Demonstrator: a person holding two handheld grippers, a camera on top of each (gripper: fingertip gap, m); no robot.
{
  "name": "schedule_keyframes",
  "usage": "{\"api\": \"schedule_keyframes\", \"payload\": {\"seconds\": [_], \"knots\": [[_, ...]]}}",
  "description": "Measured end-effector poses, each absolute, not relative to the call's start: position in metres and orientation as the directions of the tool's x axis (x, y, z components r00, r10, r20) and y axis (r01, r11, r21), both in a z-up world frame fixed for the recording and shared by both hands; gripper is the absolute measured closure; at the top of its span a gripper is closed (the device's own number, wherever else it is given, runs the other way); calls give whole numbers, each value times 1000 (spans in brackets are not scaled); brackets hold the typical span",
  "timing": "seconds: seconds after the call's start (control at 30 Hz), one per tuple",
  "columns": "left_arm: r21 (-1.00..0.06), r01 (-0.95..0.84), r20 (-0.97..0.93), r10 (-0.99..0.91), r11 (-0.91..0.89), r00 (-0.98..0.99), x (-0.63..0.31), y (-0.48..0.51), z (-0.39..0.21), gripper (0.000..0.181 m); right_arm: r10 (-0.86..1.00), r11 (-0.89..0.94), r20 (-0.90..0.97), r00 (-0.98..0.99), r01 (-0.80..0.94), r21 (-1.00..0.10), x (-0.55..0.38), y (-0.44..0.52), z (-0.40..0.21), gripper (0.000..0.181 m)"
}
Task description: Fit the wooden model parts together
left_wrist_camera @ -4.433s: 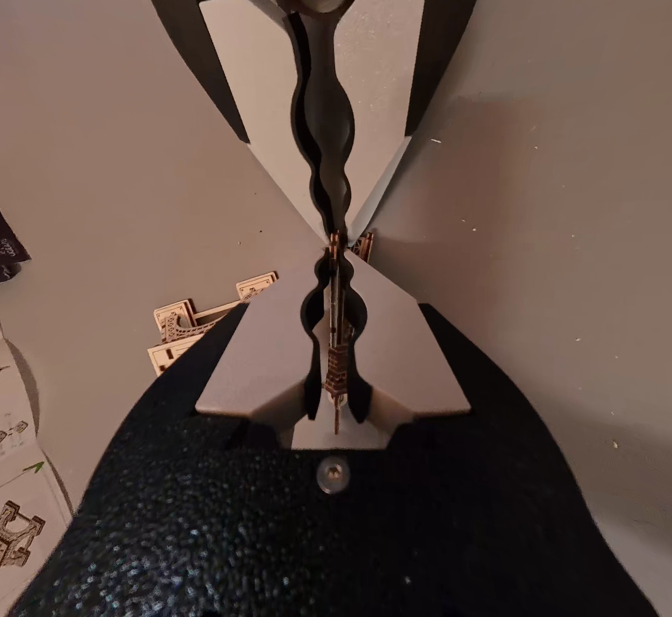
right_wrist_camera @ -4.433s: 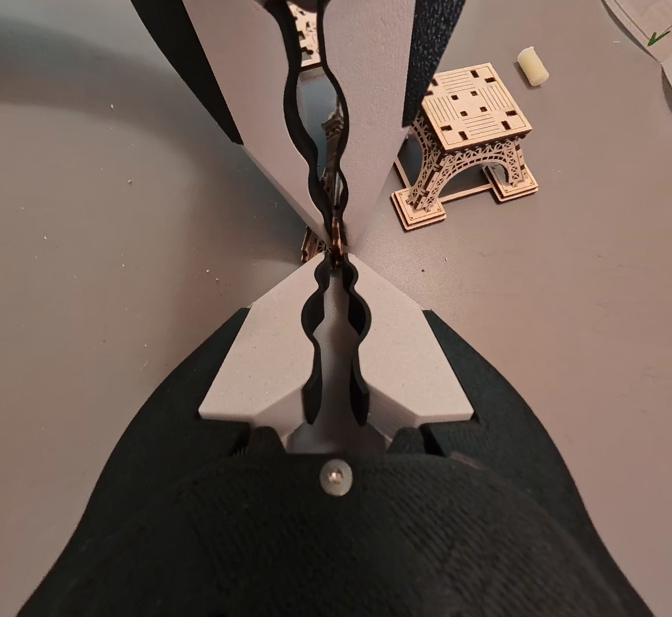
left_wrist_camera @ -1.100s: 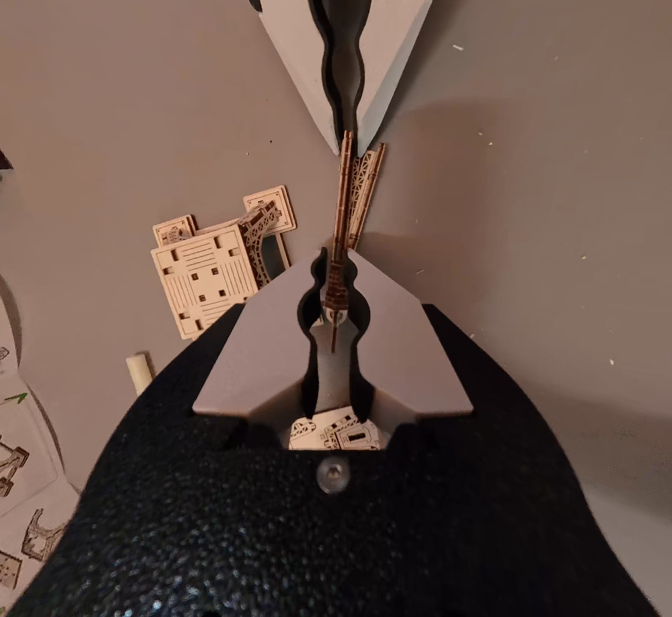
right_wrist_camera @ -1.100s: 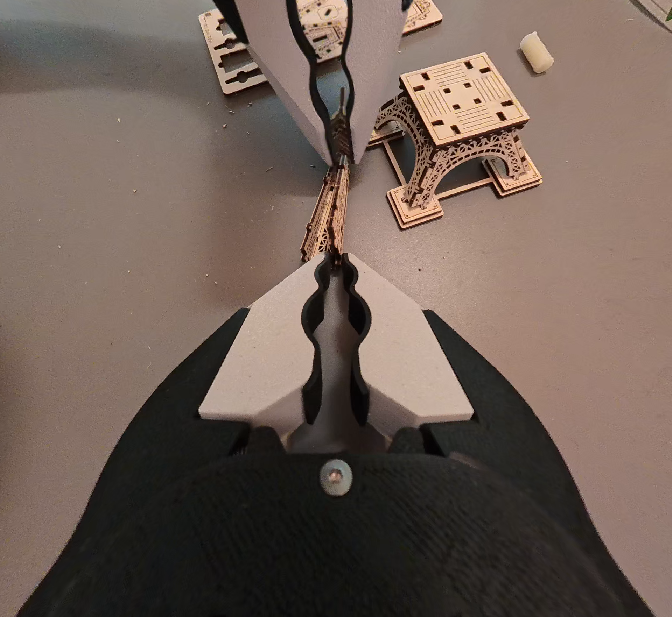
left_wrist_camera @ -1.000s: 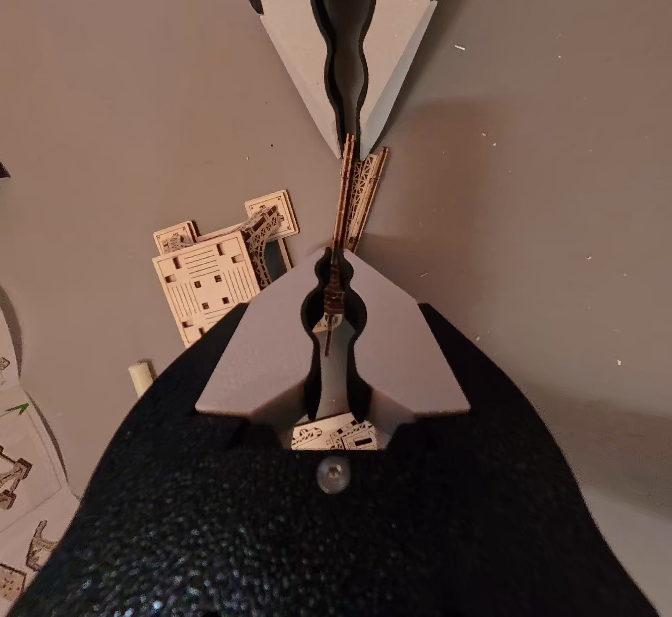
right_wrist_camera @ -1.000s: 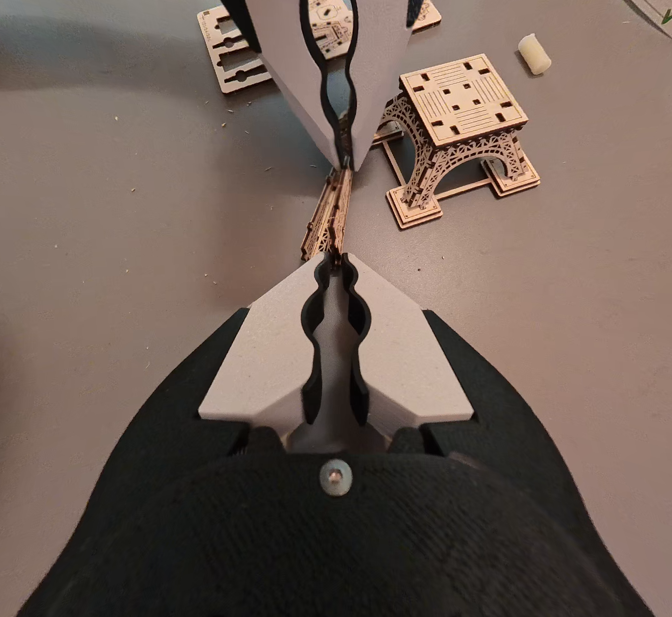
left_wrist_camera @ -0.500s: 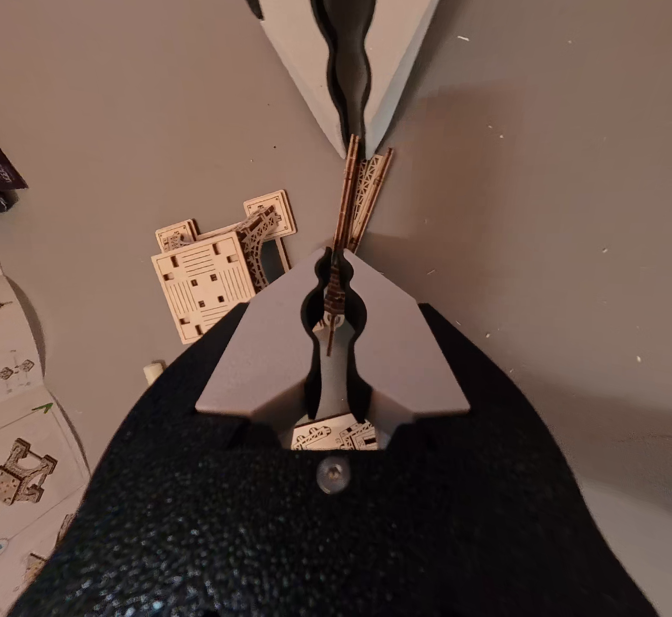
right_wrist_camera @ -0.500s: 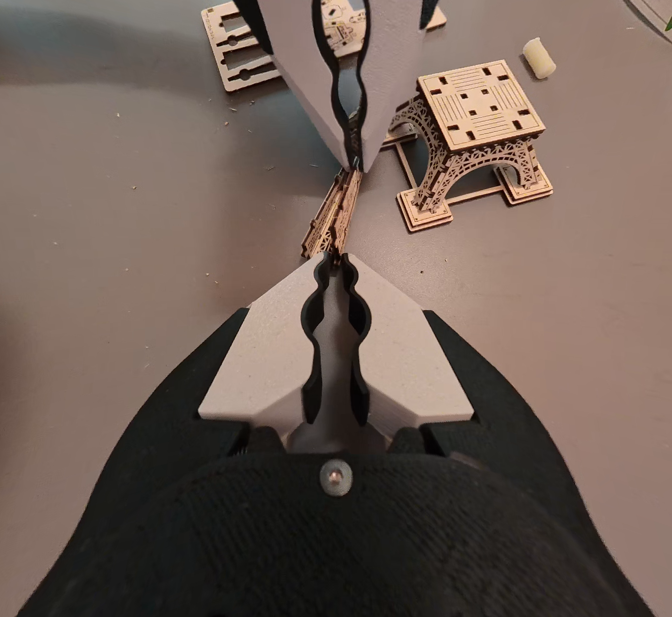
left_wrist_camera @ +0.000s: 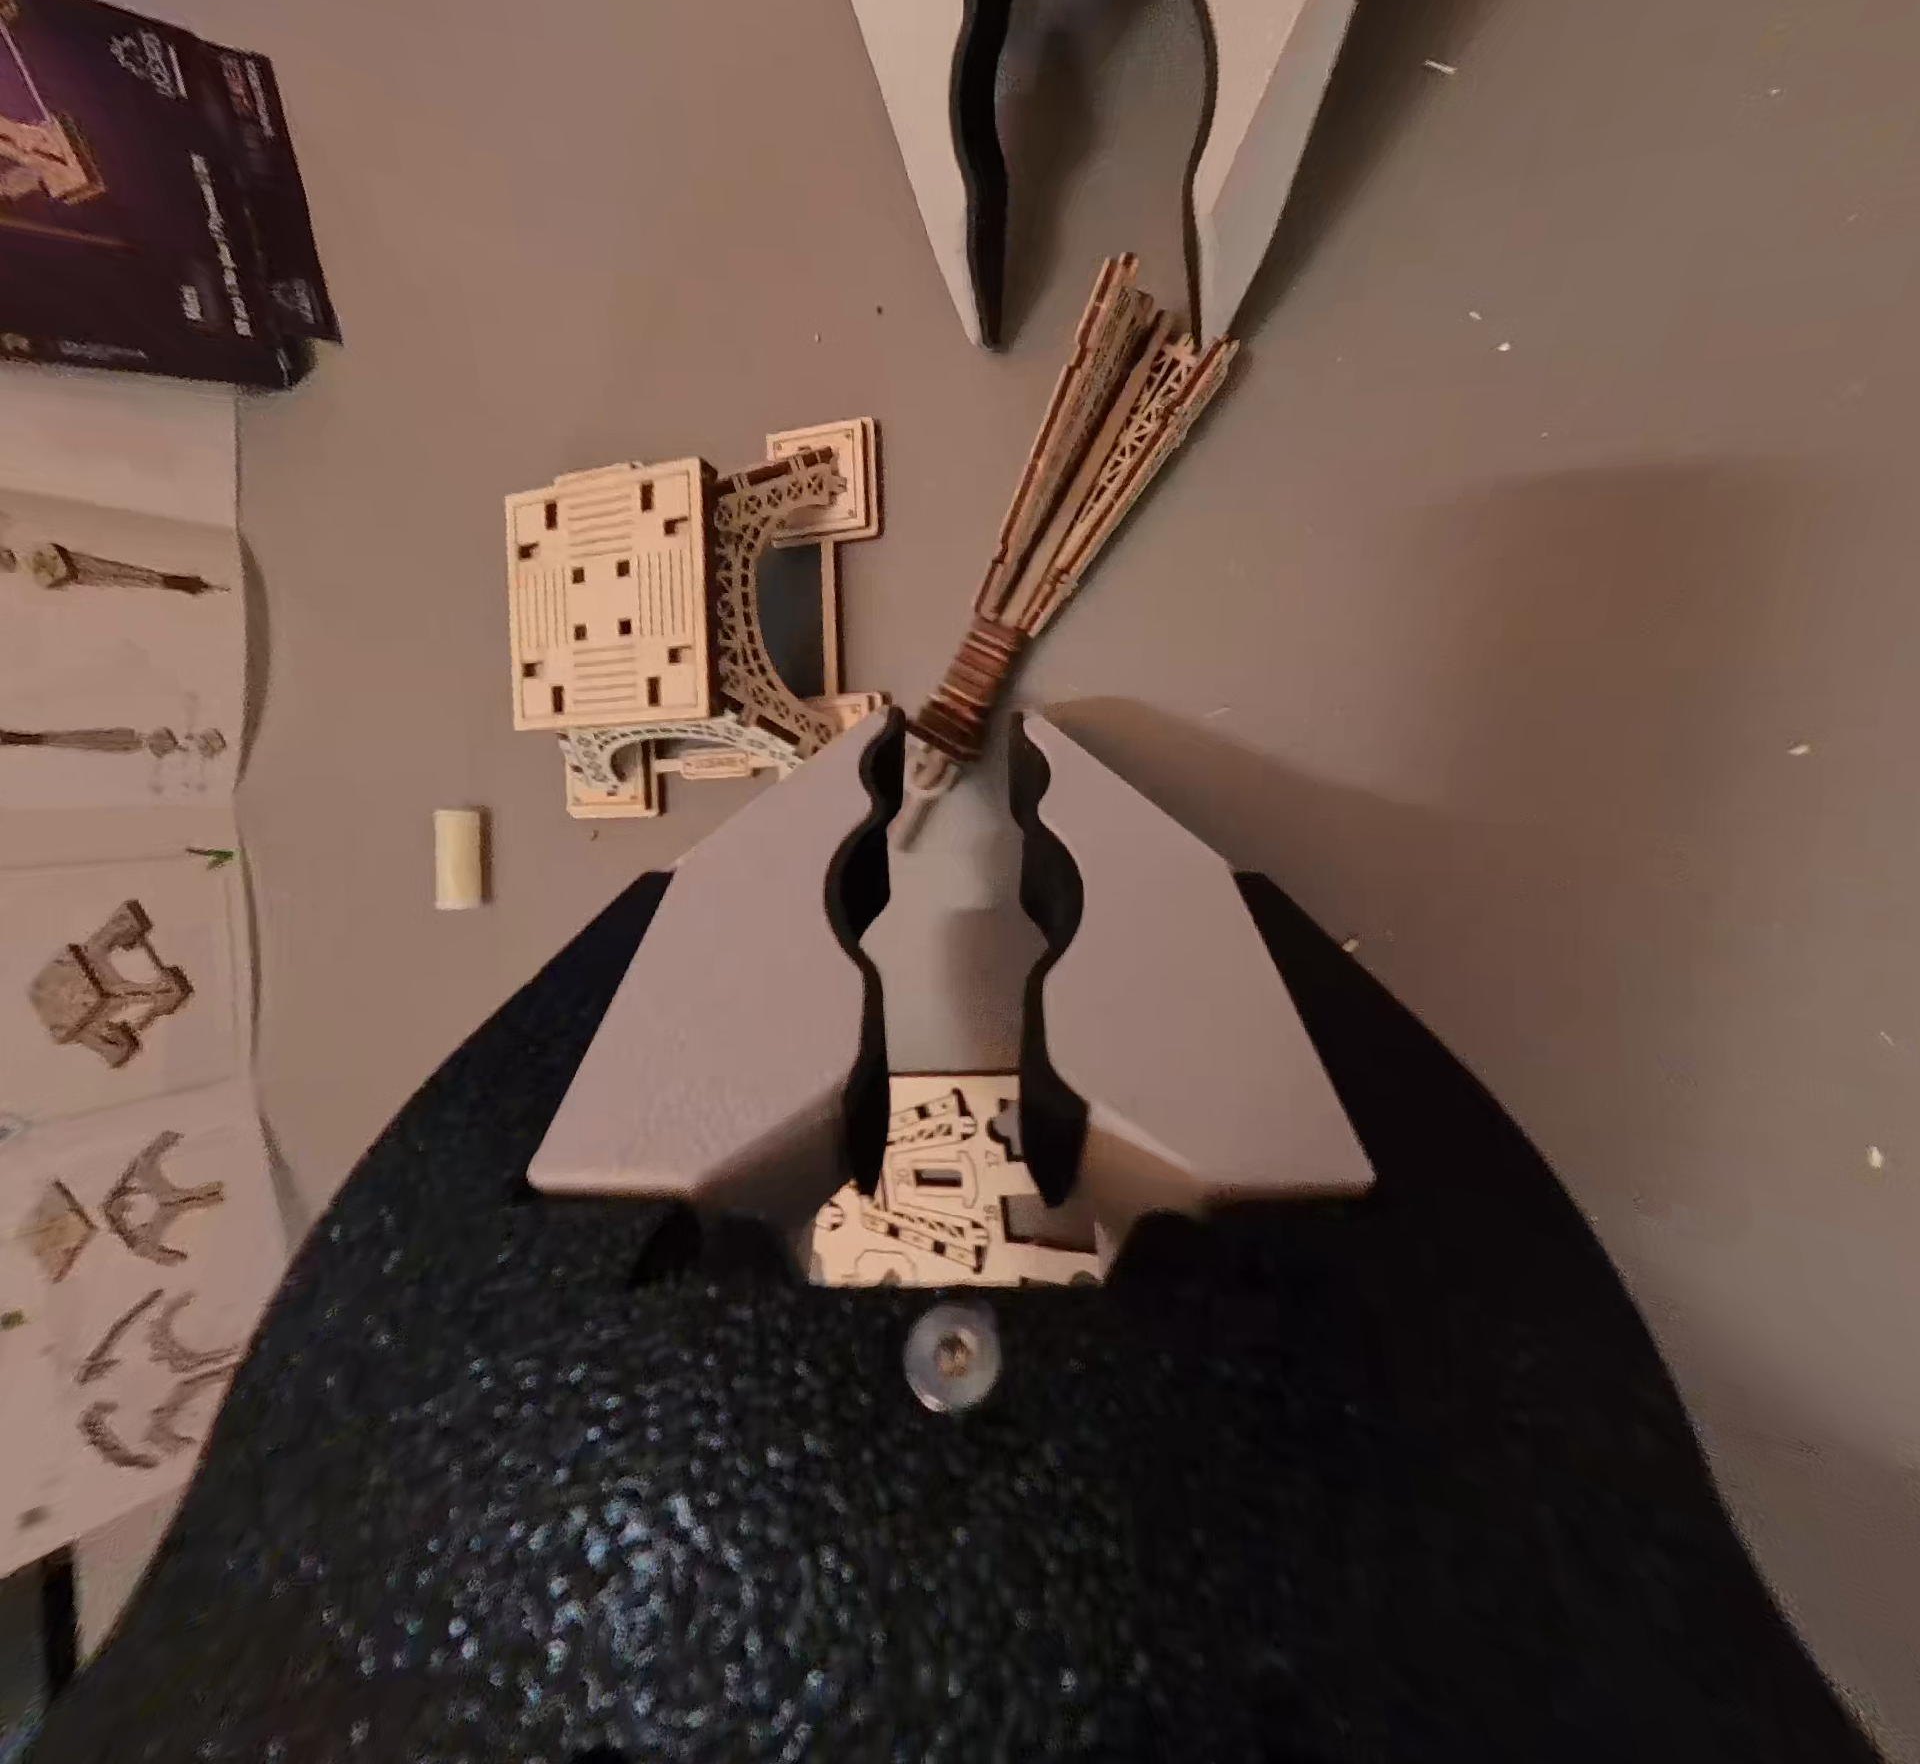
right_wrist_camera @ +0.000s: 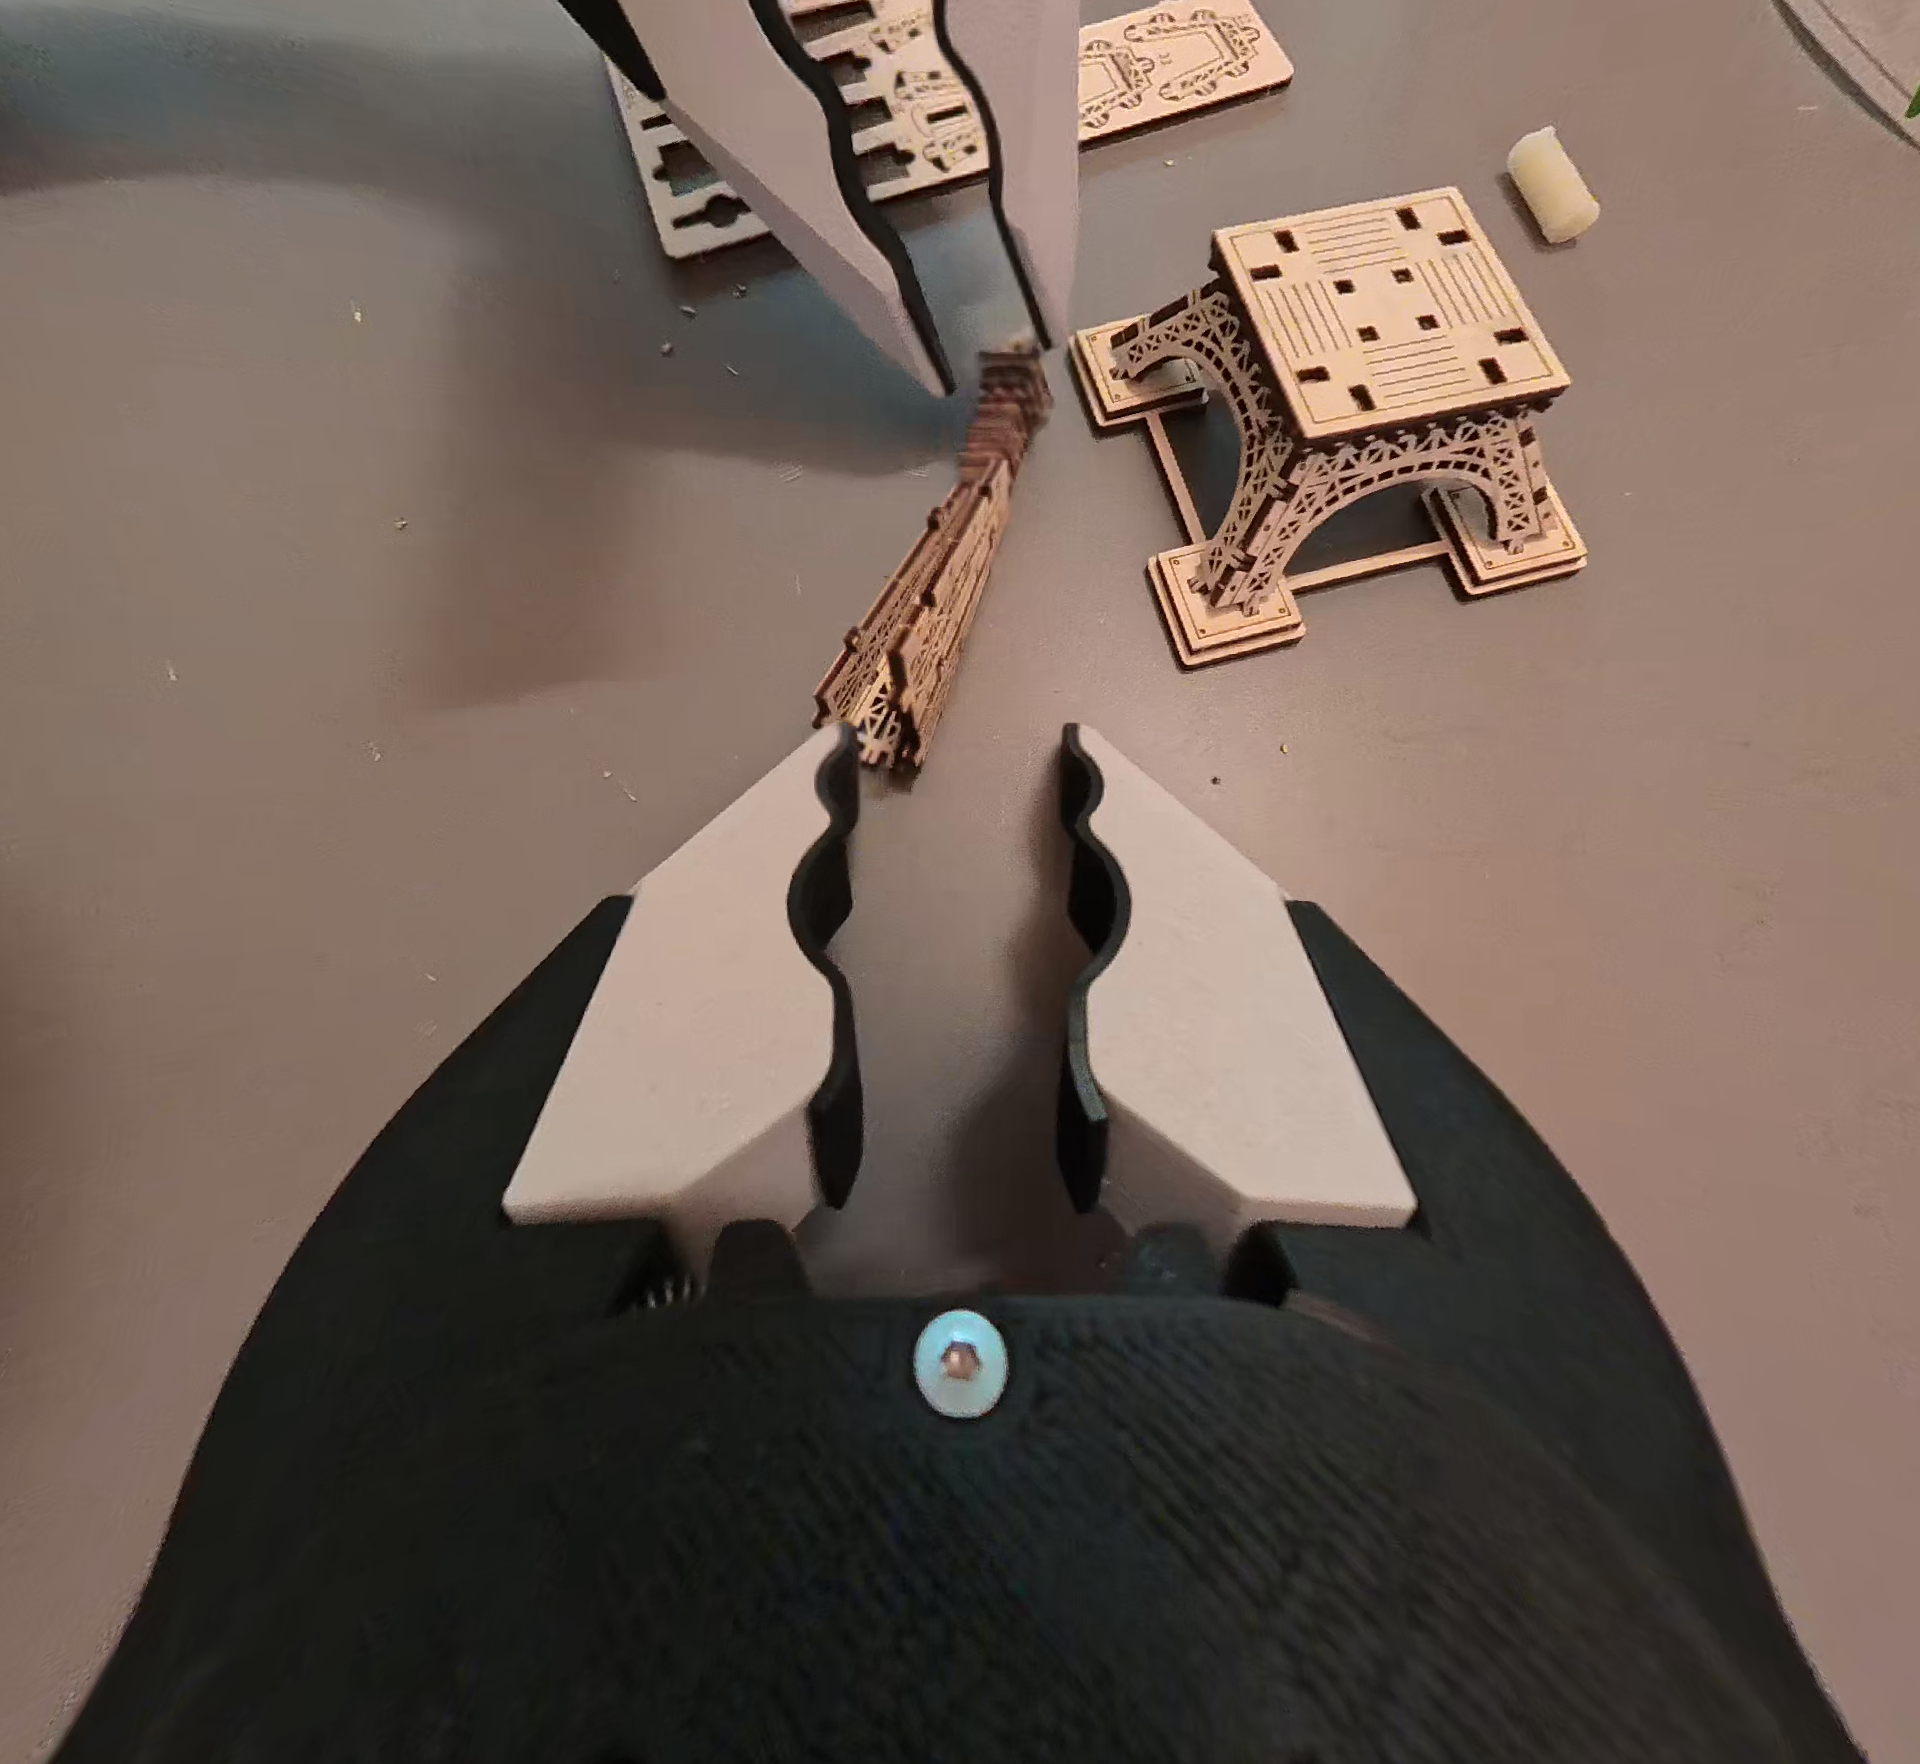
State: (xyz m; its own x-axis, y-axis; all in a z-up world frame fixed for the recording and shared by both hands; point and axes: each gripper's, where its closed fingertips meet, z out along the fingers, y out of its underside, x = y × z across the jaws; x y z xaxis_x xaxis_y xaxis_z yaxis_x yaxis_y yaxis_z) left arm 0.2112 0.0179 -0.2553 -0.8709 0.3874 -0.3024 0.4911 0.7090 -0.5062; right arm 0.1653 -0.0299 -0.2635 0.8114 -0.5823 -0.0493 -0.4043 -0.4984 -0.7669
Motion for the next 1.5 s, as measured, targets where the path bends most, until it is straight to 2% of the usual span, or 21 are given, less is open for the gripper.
{"api": "schedule_keyframes", "payload": {"seconds": [0.17,0.37,0.47,0.6,0.8,1.23,1.43,1.5], "knots": [[-542,466,-323,339,699,-884,220,18,-259,161,-580,-415,-68,812,-367,-833,165,-31,-246,142],[-567,470,-313,350,676,-883,219,12,-260,162,-593,-340,-30,804,-284,-896,165,-35,-226,158],[-569,473,-318,351,672,-881,221,14,-257,161,-580,-392,32,814,-244,-887,162,-30,-229,163],[-598,457,-308,337,659,-890,225,20,-253,163,-562,-462,86,822,-226,-857,159,-21,-237,158],[-594,477,-333,341,648,-879,224,22,-262,162,-570,-506,173,803,-177,-844,163,-18,-236,175],[-612,520,-391,344,596,-854,218,14,-264,162,-561,-651,378,737,-111,-751,161,-21,-247,173],[-608,528,-401,344,593,-849,216,12,-265,163,-578,-662,433,692,-87,-744,166,-23,-243,167],[-612,523,-395,343,593,-852,215,12,-265,164,-585,-653,430,688,-85,-752,166,-22,-240,170]]}}
